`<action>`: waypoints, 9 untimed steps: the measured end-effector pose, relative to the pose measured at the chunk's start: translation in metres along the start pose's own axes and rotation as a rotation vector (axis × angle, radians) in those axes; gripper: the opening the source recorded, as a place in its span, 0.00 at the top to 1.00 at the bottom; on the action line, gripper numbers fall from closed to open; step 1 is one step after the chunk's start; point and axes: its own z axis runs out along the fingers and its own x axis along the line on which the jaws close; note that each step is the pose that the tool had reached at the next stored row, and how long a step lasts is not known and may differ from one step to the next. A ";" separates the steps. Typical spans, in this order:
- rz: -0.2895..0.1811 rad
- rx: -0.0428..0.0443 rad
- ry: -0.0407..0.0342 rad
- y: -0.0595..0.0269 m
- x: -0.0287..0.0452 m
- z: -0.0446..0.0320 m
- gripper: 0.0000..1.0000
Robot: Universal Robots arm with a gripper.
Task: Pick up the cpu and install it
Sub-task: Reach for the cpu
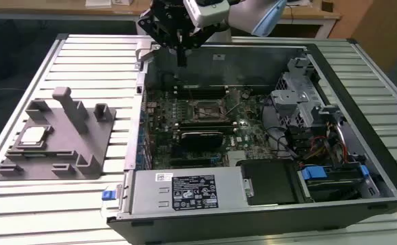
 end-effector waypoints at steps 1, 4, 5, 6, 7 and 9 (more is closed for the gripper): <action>0.000 0.0000 0.0000 0.0000 0.0000 0.0000 0.89; 0.000 0.0000 0.0000 0.0000 0.0000 0.0000 0.89; 0.000 0.0000 0.0000 0.0000 0.0001 0.0000 0.89; 0.000 0.0001 0.0000 0.0000 0.0004 0.0000 0.89; 0.000 0.0001 0.0000 0.0000 0.0009 -0.0001 0.89; 0.000 0.0000 0.0000 -0.0002 0.0019 0.0000 0.89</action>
